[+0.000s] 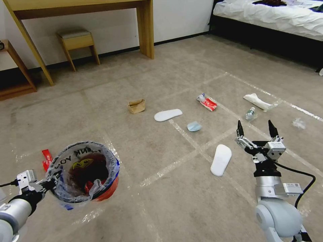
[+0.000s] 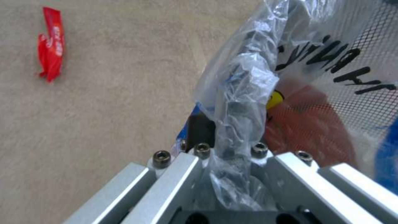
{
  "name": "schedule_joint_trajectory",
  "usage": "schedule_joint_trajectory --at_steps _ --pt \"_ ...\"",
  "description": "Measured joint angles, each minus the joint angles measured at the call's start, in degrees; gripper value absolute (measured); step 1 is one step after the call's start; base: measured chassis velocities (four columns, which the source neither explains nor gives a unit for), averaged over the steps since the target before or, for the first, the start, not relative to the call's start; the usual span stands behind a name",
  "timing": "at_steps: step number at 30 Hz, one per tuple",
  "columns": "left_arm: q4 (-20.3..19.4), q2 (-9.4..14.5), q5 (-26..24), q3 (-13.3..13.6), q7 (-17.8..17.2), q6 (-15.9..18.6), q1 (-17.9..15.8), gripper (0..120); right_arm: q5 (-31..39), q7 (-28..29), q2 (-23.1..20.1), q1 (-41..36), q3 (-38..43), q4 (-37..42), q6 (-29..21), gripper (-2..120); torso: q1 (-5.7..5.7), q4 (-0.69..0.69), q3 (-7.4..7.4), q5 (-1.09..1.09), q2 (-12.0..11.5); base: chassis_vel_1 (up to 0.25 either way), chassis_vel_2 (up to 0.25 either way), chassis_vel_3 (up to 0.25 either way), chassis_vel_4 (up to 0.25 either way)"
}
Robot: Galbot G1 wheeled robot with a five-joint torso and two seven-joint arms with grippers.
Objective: Pick up the trash bin and place the garbage on the floor into it.
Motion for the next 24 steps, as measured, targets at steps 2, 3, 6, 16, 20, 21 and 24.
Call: schedule_joint_trajectory --at_steps 2,3,6,16,20,21,24 --pt "0.07 0.05 0.01 0.06 0.00 0.00 -0.06 1 0.00 0.00 0.00 0.00 0.02 0.04 0.00 100 0.00 0.00 0.00 -0.01 0.00 -0.144 0.152 0.127 -0.157" --pt "0.11 0.08 0.01 0.09 0.00 0.00 -0.09 1 0.00 0.00 0.00 0.01 0.02 0.05 0.00 100 0.00 0.00 0.00 0.00 0.00 -0.148 0.152 0.127 -0.160" --pt "0.20 0.13 0.01 0.12 0.00 0.00 -0.12 1 -0.13 0.05 0.02 0.00 -0.01 0.07 -0.01 100 0.00 0.00 0.00 -0.01 0.00 -0.159 0.151 0.167 -0.162" --pt "0.60 0.17 0.12 0.52 0.00 0.00 -0.21 1 -0.51 0.12 0.04 -0.09 -0.12 0.06 0.00 100 0.00 0.00 0.00 0.00 0.00 -0.147 0.148 0.153 -0.152" --pt "0.76 0.32 0.12 0.62 -0.04 0.00 -0.44 1 -0.51 0.11 -0.02 -0.11 -0.11 0.15 0.08 100 0.00 0.00 0.01 -0.01 0.00 -0.146 0.134 0.136 -0.150" --pt "0.84 0.45 0.11 0.62 -0.05 0.00 -0.45 1 -0.53 0.09 -0.01 -0.08 -0.23 0.15 0.07 100 0.01 0.00 0.01 -0.01 0.00 -0.092 0.100 0.102 -0.115" --pt "0.97 0.61 0.08 0.57 -0.05 0.00 -0.45 1 -0.69 0.07 0.12 0.08 -0.45 0.06 0.06 100 0.01 0.00 0.01 -0.01 -0.01 -0.085 0.100 0.071 -0.072"
